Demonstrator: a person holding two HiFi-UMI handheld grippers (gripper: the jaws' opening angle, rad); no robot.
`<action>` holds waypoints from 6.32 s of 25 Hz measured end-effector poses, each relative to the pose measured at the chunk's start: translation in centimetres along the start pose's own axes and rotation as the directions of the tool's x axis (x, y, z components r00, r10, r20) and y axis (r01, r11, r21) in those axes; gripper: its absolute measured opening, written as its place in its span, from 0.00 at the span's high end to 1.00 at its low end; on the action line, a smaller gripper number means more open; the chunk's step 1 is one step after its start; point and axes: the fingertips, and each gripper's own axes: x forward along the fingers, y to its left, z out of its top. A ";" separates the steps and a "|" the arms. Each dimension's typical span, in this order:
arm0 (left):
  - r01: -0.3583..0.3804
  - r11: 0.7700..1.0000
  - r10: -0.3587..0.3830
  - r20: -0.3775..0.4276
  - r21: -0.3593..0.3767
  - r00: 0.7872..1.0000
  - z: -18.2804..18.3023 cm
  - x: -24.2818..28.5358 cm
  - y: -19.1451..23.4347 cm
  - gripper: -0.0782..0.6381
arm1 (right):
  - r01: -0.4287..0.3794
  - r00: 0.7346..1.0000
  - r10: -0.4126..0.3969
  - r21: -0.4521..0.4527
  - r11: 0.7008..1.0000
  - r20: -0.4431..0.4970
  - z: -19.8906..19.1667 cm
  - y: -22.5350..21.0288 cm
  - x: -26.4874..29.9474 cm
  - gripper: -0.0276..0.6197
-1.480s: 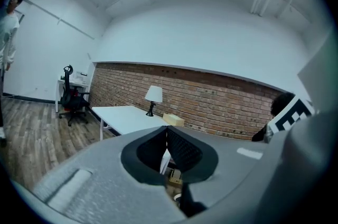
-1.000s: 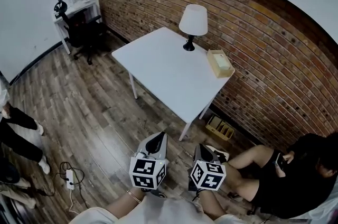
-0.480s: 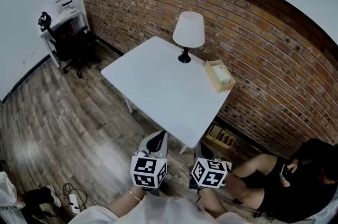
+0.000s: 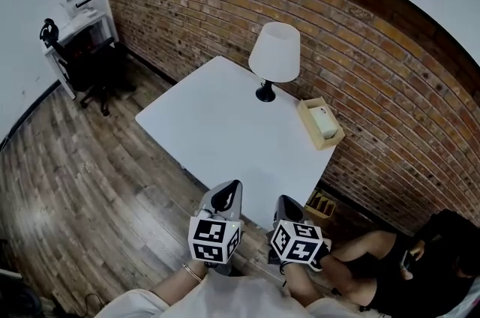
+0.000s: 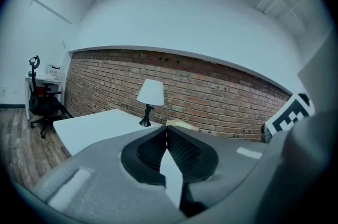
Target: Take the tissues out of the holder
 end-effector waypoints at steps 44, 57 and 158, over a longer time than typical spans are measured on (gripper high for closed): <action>0.178 0.984 -0.176 -0.116 0.009 0.978 -0.1 17.2 -0.7 0.88 | 0.112 0.992 -0.113 0.023 0.993 0.064 9.2 -9.9 10.0 0.94; 0.139 0.990 -0.135 -0.171 0.011 0.976 -1.7 20.3 1.3 0.88 | 0.166 0.983 -0.165 -0.017 0.986 0.080 12.9 -16.8 14.5 0.92; -0.060 0.995 0.045 -0.190 -0.077 0.981 -2.5 23.8 11.1 0.88 | 0.120 0.947 -0.247 -0.485 0.866 -0.207 19.2 -24.1 25.2 0.94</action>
